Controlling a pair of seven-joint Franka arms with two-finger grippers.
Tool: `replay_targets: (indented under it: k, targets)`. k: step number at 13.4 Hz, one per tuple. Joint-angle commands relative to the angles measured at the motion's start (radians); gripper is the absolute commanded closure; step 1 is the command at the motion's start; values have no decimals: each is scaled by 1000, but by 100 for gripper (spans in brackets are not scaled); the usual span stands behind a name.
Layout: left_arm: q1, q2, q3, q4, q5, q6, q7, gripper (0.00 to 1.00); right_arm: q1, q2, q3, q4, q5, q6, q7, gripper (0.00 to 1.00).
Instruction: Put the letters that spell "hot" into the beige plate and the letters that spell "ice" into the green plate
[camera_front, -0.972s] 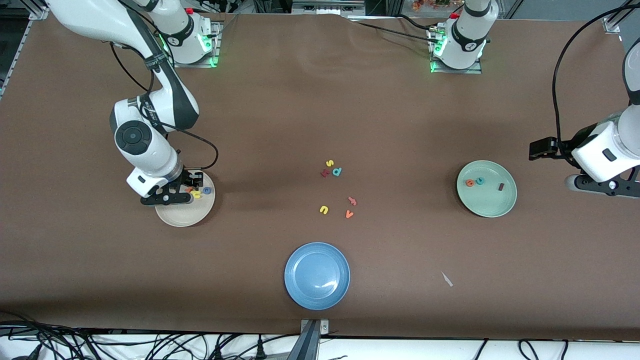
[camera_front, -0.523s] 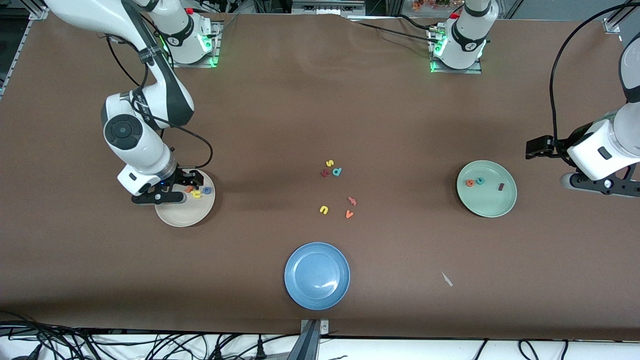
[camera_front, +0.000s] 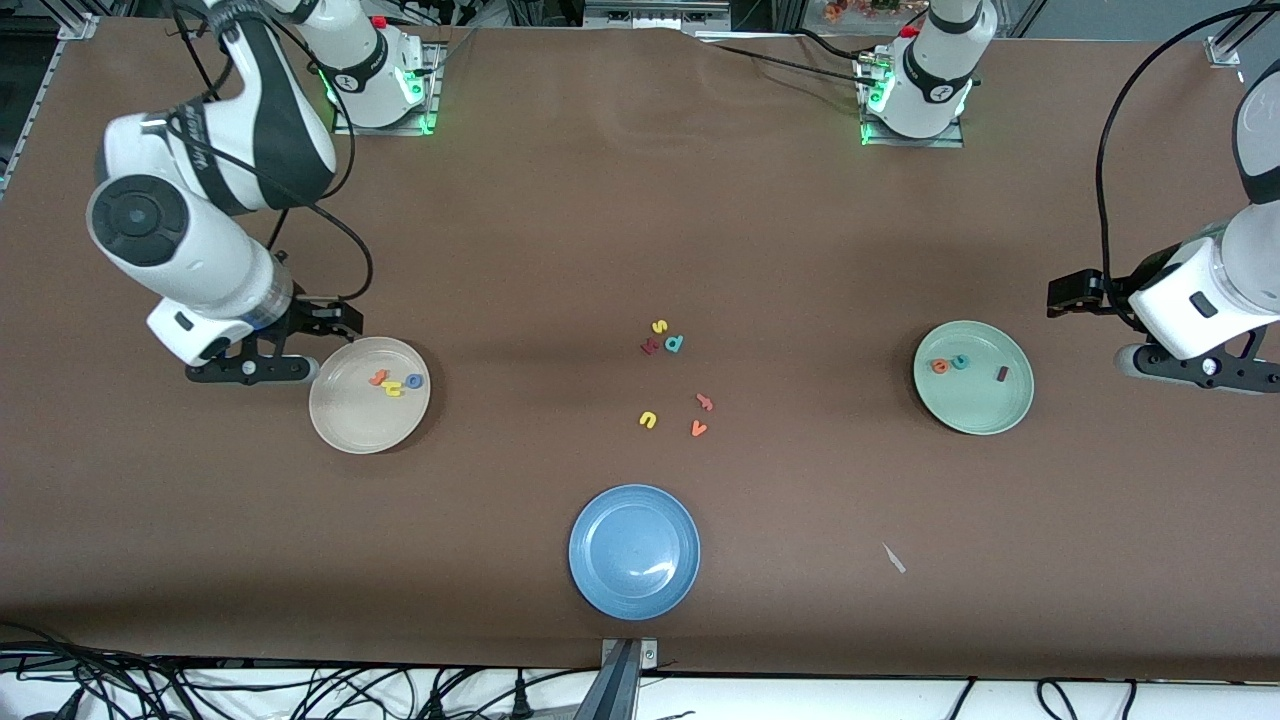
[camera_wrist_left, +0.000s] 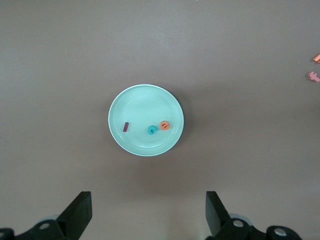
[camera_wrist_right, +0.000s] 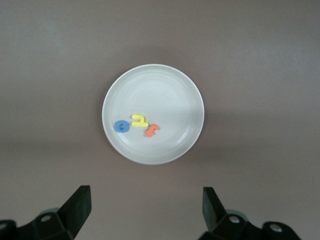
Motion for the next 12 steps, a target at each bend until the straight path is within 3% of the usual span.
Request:
replay_targets:
  k: [1,5,8,12]
  targets:
    - [-2,-9,-4,3,12,-14,16,0,2,-33,-79,44,100,-80,-111,2]
    - [0,-9,-27,43,14,-17,11,0,9,-73,-156,45,114,-123,-162,2]
    - [-2,-11,-84,48,23,-62,8,0,9,-90,-157,56,125,-122,-159,2]
    - [-2,-11,-90,49,15,-92,10,0,8,-182,-157,48,113,-177,-156,2]
